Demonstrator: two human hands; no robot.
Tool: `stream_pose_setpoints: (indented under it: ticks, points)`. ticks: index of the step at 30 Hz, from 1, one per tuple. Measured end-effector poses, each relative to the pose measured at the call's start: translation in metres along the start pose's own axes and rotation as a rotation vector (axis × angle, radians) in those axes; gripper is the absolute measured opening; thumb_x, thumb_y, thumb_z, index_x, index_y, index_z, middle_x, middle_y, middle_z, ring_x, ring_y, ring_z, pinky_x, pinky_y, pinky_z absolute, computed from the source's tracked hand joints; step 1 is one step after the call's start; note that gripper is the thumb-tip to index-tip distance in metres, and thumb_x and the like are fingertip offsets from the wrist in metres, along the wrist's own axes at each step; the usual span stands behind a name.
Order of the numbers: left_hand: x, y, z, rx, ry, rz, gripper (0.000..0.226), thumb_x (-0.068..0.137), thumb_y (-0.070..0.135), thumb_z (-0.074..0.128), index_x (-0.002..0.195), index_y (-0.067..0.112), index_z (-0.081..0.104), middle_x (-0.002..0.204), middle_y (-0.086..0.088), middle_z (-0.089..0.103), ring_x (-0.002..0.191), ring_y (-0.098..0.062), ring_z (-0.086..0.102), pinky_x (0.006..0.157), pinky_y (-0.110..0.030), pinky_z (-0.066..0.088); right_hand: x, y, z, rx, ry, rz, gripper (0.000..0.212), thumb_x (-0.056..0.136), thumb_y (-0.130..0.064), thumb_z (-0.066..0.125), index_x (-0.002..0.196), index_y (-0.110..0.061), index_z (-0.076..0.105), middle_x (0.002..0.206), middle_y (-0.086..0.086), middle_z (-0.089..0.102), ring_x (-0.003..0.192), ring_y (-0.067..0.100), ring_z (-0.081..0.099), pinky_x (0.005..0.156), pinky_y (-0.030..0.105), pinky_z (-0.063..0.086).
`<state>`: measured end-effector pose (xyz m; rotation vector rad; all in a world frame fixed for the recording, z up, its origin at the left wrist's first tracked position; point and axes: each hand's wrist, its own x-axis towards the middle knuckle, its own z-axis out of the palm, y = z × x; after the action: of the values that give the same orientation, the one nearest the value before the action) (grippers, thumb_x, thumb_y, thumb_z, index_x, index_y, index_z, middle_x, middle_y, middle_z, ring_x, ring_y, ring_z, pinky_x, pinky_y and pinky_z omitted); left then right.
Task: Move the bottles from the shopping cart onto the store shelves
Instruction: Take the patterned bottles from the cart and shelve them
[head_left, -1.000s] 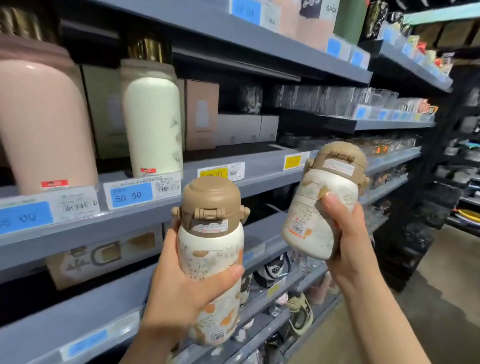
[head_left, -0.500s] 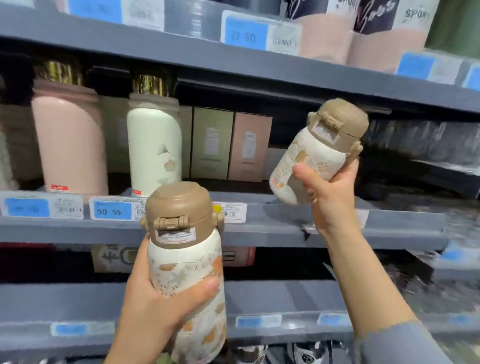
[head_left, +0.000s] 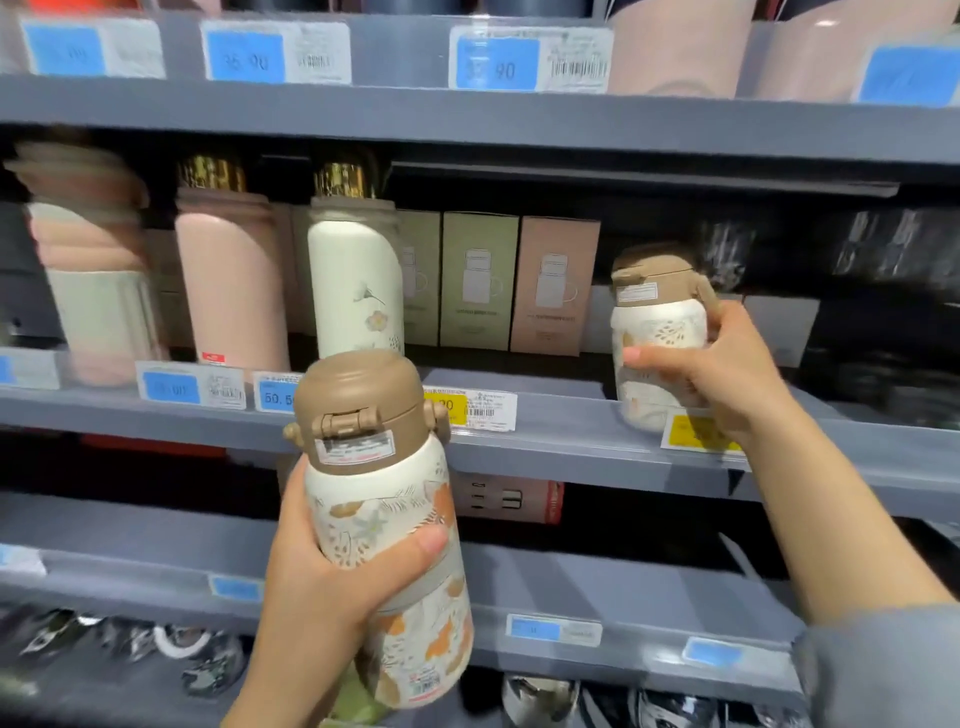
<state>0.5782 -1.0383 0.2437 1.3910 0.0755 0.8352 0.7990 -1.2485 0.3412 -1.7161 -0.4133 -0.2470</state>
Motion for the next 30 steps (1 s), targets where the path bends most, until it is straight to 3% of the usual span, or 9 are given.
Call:
stream_pose_setpoints:
  ticks: [2, 6, 10, 14, 19, 23, 26, 28, 30]
  points:
    - [0.001, 0.001, -0.003, 0.015, -0.019, -0.001, 0.086, 0.035, 0.034, 0.083, 0.116, 0.026, 0.057, 0.102, -0.004, 0.073, 0.09, -0.022, 0.072, 0.065, -0.03, 0.058, -0.002, 0.0, -0.002, -0.059, 0.015, -0.017, 0.077, 0.059, -0.019, 0.09, 0.118, -0.023, 0.041, 0.112, -0.006, 0.057, 0.095, 0.009, 0.059, 0.064, 0.025, 0.05]
    - [0.005, 0.001, -0.012, 0.007, -0.058, -0.006, 0.089, 0.035, 0.033, 0.084, 0.119, 0.024, 0.056, 0.104, -0.005, 0.073, 0.092, -0.025, 0.072, 0.071, -0.038, 0.056, -0.003, -0.003, -0.018, -0.214, 0.007, -0.025, 0.095, 0.056, -0.028, 0.092, 0.132, -0.022, 0.036, 0.119, -0.009, 0.056, 0.104, 0.014, 0.059, 0.083, 0.036, 0.052]
    - [0.011, 0.0, -0.016, -0.003, -0.059, -0.019, 0.084, 0.033, 0.033, 0.084, 0.112, 0.029, 0.057, 0.103, -0.004, 0.073, 0.091, -0.024, 0.072, 0.072, -0.038, 0.055, 0.0, -0.004, -0.033, -0.241, -0.016, -0.009, 0.099, 0.05, -0.023, 0.093, 0.131, -0.024, 0.037, 0.115, -0.006, 0.061, 0.101, 0.018, 0.063, 0.088, 0.048, 0.054]
    - [0.016, -0.003, -0.016, -0.035, -0.095, -0.024, 0.081, 0.033, 0.031, 0.084, 0.11, 0.028, 0.058, 0.101, -0.005, 0.074, 0.09, -0.023, 0.072, 0.064, -0.027, 0.058, 0.004, 0.0, -0.024, -0.153, -0.016, 0.005, 0.09, 0.057, -0.012, 0.089, 0.129, -0.022, 0.037, 0.113, -0.008, 0.058, 0.105, 0.017, 0.061, 0.086, 0.043, 0.055]
    - [0.02, -0.005, -0.013, -0.061, -0.129, -0.029, 0.076, 0.034, 0.03, 0.083, 0.107, 0.034, 0.061, 0.1, -0.001, 0.074, 0.089, -0.02, 0.072, 0.064, -0.022, 0.057, 0.016, -0.002, -0.02, -0.168, -0.231, 0.082, 0.1, 0.051, -0.015, 0.088, 0.134, -0.025, 0.033, 0.125, -0.006, 0.054, 0.112, 0.018, 0.058, 0.091, 0.042, 0.053]
    - [0.022, -0.007, -0.01, -0.066, -0.137, -0.039, 0.083, 0.035, 0.032, 0.084, 0.113, 0.029, 0.058, 0.102, -0.001, 0.074, 0.092, -0.02, 0.072, 0.07, -0.032, 0.057, 0.021, 0.005, -0.02, -0.152, -0.246, 0.073, 0.094, 0.055, -0.014, 0.086, 0.131, -0.027, 0.033, 0.123, -0.003, 0.056, 0.113, 0.02, 0.059, 0.092, 0.041, 0.052]
    - [0.025, -0.005, -0.006, -0.067, -0.161, -0.044, 0.085, 0.036, 0.034, 0.084, 0.116, 0.025, 0.057, 0.102, -0.001, 0.074, 0.091, -0.021, 0.072, 0.074, -0.038, 0.055, 0.015, 0.007, -0.02, -0.22, -0.258, 0.041, 0.084, 0.065, -0.02, 0.085, 0.129, -0.03, 0.031, 0.127, -0.004, 0.053, 0.116, 0.018, 0.056, 0.088, 0.033, 0.051]
    - [0.029, -0.001, -0.004, -0.08, -0.185, -0.031, 0.082, 0.037, 0.034, 0.083, 0.114, 0.024, 0.058, 0.1, 0.0, 0.075, 0.088, -0.019, 0.073, 0.069, -0.032, 0.057, 0.005, 0.004, -0.021, -0.359, -0.187, -0.037, 0.09, 0.064, -0.036, 0.085, 0.134, -0.029, 0.029, 0.138, -0.001, 0.046, 0.123, 0.017, 0.05, 0.093, 0.034, 0.049]
    - [0.035, 0.006, -0.001, -0.109, -0.208, -0.006, 0.078, 0.038, 0.034, 0.082, 0.112, 0.024, 0.059, 0.098, 0.0, 0.075, 0.087, -0.018, 0.073, 0.065, -0.025, 0.056, -0.016, -0.004, -0.02, -0.505, 0.024, -0.17, 0.106, 0.062, -0.051, 0.083, 0.147, -0.029, 0.022, 0.149, -0.001, 0.036, 0.133, 0.015, 0.04, 0.107, 0.039, 0.038]
